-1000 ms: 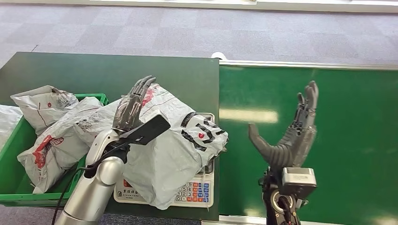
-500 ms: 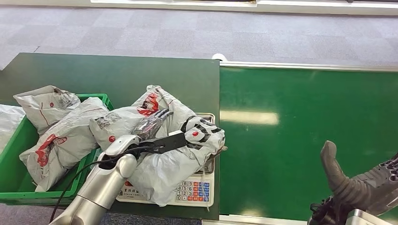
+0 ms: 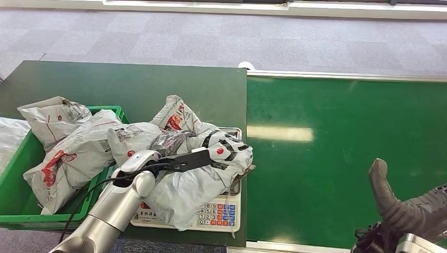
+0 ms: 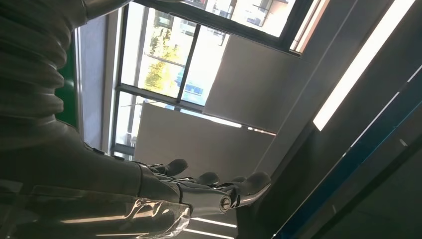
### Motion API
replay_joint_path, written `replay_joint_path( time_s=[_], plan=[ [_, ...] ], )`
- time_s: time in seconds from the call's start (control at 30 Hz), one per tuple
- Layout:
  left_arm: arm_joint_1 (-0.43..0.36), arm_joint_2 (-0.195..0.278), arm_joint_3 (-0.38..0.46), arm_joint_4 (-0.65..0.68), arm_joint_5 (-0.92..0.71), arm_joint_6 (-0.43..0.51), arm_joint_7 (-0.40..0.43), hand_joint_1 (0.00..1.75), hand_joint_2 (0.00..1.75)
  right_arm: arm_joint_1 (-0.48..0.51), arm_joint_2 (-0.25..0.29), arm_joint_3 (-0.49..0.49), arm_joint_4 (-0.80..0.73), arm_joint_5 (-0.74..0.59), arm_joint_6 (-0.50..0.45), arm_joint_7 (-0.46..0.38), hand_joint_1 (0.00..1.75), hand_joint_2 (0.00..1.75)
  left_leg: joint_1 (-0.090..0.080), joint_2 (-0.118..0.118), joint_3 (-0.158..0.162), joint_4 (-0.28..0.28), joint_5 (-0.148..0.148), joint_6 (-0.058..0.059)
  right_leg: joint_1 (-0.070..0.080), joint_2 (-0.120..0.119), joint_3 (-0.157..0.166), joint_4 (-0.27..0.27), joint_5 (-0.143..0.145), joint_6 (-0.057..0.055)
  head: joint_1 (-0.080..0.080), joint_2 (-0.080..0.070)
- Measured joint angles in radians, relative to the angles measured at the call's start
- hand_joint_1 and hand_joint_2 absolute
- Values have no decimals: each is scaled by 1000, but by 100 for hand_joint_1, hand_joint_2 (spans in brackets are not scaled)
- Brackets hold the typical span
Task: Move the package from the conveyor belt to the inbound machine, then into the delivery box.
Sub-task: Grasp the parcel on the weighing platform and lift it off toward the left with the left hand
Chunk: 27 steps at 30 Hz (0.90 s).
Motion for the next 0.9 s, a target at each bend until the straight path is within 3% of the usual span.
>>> replay_joint_path(
  time_s=[0.17, 0.37, 0.6, 0.77, 0.9],
  plan=[
    [11, -7, 15, -30, 132, 54, -57, 168, 175, 24, 14, -23, -2, -17, 16, -13, 0, 175, 0, 0, -3, 0, 0, 0, 0, 0, -3, 0, 0, 0, 0, 0],
    [74, -11, 45, -213, 318, 167, -209, 173, 175, 38, 29, -54, -14, -56, 66, -28, 0, 175, 0, 1, -7, 0, 0, 0, 0, 1, -8, 0, 0, 0, 0, 0],
    [149, -14, 112, -469, 438, 420, -374, 173, 175, 39, 45, -78, -14, -66, 78, -38, 0, 175, 0, 1, -9, 0, -1, -1, 0, 1, -10, 0, 0, 0, 0, 0],
    [191, -6, 151, -622, 446, 712, -511, 166, 175, 44, 53, -81, -14, -70, 61, -38, 0, 175, 0, 1, -10, 0, 0, 0, 0, 1, -10, 0, 0, 0, 0, 0],
    [193, 13, 176, -707, 437, 774, -524, 168, 175, 43, 55, -85, -14, -74, 54, -37, 0, 175, 0, 1, -10, 0, 0, 0, 0, 1, -10, 0, 0, 0, 0, 0]
  ],
)
